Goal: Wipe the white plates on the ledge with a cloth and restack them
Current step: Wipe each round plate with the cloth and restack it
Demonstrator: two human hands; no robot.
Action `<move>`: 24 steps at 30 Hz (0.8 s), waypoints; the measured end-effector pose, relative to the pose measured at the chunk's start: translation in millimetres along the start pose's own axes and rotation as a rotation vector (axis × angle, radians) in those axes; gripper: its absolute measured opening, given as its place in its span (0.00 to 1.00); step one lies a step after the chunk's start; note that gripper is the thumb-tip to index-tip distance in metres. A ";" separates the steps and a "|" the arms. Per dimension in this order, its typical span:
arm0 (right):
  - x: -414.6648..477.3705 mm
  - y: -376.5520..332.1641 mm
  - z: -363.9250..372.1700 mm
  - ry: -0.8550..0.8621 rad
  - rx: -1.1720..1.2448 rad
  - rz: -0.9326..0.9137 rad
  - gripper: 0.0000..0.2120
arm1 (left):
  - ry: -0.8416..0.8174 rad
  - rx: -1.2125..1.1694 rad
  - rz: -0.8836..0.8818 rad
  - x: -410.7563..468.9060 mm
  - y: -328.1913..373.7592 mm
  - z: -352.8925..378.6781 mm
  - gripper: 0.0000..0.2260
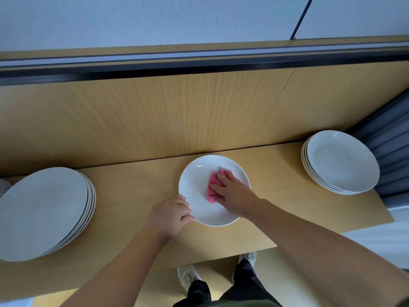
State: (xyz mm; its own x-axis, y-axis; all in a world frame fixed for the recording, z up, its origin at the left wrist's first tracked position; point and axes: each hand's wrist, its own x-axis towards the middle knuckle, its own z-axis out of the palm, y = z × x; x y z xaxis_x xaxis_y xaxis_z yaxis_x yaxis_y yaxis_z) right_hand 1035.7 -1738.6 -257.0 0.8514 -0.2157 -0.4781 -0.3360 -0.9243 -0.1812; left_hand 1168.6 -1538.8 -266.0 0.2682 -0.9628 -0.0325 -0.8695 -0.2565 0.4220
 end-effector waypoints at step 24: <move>-109.0 77.6 -33.8 0.293 0.368 -0.207 0.10 | -0.309 0.095 -0.264 33.5 86.3 -8.9 0.16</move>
State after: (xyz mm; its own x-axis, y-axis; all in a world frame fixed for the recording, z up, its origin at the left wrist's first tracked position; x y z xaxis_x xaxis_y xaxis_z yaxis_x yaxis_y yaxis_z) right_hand 930.4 -1797.5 -189.9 0.9745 -0.1676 -0.1493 -0.2231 -0.7964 -0.5622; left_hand 1106.2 -1592.4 -222.6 0.3627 -0.8393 -0.4050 -0.8256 -0.4910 0.2781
